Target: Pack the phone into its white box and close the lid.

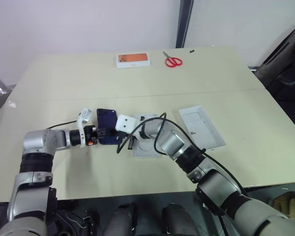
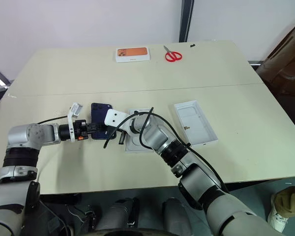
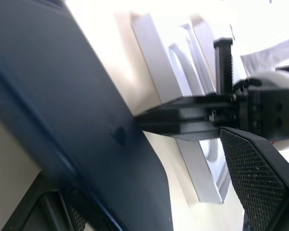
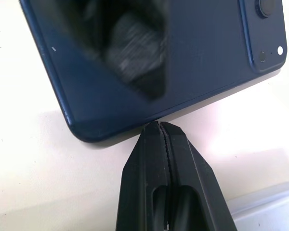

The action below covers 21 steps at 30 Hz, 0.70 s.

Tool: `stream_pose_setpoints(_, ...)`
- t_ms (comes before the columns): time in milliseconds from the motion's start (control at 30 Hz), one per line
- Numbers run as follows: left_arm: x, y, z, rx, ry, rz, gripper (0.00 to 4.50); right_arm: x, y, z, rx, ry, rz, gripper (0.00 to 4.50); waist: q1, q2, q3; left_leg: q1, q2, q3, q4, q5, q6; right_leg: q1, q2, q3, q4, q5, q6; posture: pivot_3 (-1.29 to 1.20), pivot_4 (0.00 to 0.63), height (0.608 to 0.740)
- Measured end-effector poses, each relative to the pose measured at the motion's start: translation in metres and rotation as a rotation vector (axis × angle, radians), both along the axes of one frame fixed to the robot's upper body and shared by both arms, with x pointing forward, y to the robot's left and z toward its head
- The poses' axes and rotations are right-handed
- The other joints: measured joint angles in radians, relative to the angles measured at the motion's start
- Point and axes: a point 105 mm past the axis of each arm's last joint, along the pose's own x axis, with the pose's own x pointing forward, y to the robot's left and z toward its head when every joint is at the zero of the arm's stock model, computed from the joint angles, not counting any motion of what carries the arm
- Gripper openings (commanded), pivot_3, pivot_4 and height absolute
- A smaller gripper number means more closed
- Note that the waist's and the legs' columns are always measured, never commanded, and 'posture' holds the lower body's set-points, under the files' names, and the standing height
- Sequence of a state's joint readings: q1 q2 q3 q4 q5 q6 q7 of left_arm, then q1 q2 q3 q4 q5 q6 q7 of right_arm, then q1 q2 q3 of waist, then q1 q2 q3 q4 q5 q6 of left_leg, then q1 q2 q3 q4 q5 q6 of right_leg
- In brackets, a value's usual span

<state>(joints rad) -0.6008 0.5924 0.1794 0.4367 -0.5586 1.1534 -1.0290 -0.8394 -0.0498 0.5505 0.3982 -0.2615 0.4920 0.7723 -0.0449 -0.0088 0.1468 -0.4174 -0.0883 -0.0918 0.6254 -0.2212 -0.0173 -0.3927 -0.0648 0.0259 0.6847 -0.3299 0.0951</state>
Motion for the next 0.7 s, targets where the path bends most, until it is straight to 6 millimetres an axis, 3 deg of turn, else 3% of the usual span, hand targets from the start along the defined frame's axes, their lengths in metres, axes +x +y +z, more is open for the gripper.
stream_pose_setpoints(333,-0.002,0.007,-0.001,-0.073,0.041,0.060,4.00,-0.001,0.000,-0.001,0.001,-0.003,0.003,0.03,0.000,0.000,0.000,0.000,0.000,0.000,0.000,0.000,0.000,0.000,0.000,0.000,0.000,0.000,0.000,0.00,0.150,0.734)
stream_pose_setpoints(433,-0.004,0.008,-0.005,-0.076,0.054,0.069,3.12,-0.001,0.000,-0.001,0.000,-0.006,0.004,0.00,0.000,0.000,0.000,0.000,0.000,0.000,0.000,0.000,0.000,0.000,0.000,0.000,0.000,0.000,0.000,0.00,0.150,0.734)
stream_pose_setpoints(500,-0.006,0.009,-0.010,-0.074,0.077,0.075,2.23,-0.001,0.000,-0.001,-0.001,-0.008,0.005,0.00,0.000,0.000,0.000,0.000,0.000,0.000,0.000,0.000,0.000,0.000,0.000,0.000,0.000,0.000,0.000,0.00,0.150,0.734)
stream_pose_setpoints(700,-0.009,0.007,-0.013,-0.092,0.092,0.072,2.23,-0.001,0.000,-0.001,-0.002,-0.009,0.004,0.00,0.001,0.000,0.000,0.000,0.000,0.000,0.000,0.000,0.000,0.000,0.000,0.000,0.000,0.000,0.000,0.00,0.150,0.734)
